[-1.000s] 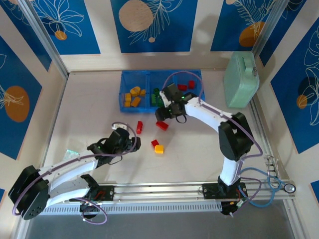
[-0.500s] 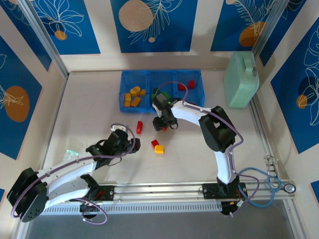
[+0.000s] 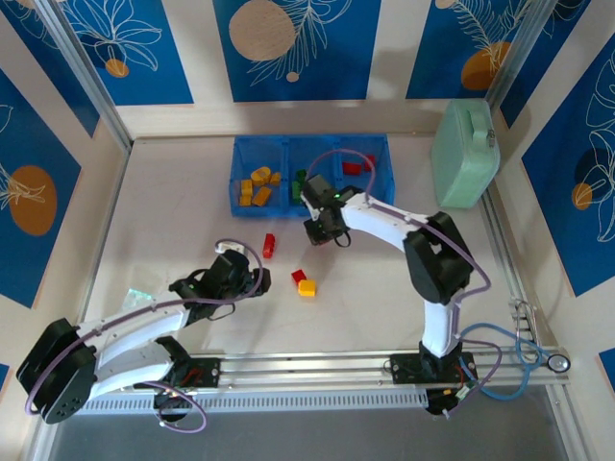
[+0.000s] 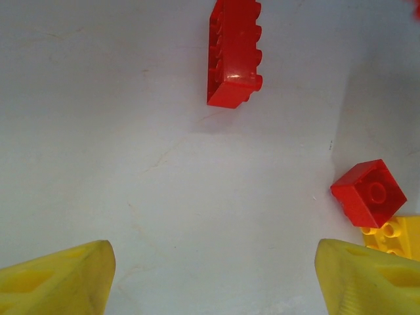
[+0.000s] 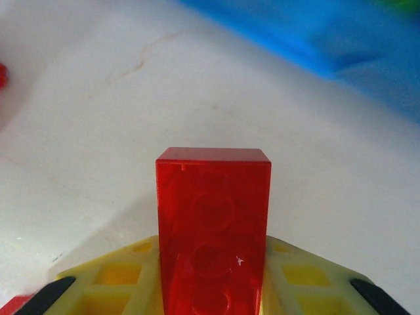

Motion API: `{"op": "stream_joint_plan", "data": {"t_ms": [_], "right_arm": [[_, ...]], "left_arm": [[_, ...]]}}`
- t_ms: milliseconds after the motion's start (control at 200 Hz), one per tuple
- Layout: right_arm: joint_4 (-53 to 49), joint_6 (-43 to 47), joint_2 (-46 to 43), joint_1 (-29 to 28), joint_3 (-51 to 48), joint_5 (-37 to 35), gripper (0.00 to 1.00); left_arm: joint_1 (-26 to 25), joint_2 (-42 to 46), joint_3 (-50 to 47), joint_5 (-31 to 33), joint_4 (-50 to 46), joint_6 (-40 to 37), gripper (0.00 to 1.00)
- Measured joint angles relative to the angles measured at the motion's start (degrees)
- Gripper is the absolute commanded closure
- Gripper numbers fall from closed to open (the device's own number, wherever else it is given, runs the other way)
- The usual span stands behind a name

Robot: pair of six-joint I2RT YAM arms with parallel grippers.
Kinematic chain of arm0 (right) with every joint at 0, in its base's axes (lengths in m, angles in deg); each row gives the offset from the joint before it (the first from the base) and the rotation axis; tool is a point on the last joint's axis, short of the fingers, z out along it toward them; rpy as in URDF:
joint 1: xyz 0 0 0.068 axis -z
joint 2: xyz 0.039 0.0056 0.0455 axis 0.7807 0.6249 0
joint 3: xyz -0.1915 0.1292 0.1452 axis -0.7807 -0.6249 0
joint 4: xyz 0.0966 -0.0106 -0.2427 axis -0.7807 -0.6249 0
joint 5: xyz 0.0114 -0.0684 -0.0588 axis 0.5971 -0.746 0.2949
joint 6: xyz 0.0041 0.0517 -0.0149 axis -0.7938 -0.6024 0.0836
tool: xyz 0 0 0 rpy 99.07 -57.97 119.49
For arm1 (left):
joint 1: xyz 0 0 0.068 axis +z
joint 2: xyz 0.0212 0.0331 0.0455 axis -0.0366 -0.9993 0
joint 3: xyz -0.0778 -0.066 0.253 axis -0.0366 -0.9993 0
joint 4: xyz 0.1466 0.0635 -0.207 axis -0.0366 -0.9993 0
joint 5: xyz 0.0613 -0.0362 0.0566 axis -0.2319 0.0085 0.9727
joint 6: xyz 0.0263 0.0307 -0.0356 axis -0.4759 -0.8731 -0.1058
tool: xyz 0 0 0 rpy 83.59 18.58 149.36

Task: Sort the legos into containers by color
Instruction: Pick up the lego from the center of the table, then place the lego in the container, then pick up the lego from the center of the table.

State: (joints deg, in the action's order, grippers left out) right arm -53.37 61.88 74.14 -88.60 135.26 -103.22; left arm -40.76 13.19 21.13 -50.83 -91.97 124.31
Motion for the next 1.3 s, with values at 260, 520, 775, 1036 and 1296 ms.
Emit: {"op": "stream_joint_plan", "data": {"t_ms": [260,520,775,1036,1296], "right_arm": [[1.3,-2.4,-9.8,11.8,-2.4,-1.4,0.69],[0.1,-2.7,-1.7,19.5,3.9,-1.2,0.69],[-1.5,-2.7,8.6,20.7,15.5,-1.6,0.56],[-1.5,-3.8,9.6,20.2,16.8,-3.3,0.3],[0.8,-4.7,-3.1,18.0,4.6,-5.6,0.29]], "left_arm": [[0.0,-1.0,0.4,0.0,0.2,-0.6,0.2],[0.0,-2.2,1.2,-0.5,0.3,-0.6,0.2],[0.0,1.1,1.3,-0.4,-1.9,-0.6,0.2],[0.4,3.6,2.2,-0.4,-3.5,-1.6,0.2],[4.6,-2.1,9.5,-2.4,-3.5,-5.5,0.19]]}}
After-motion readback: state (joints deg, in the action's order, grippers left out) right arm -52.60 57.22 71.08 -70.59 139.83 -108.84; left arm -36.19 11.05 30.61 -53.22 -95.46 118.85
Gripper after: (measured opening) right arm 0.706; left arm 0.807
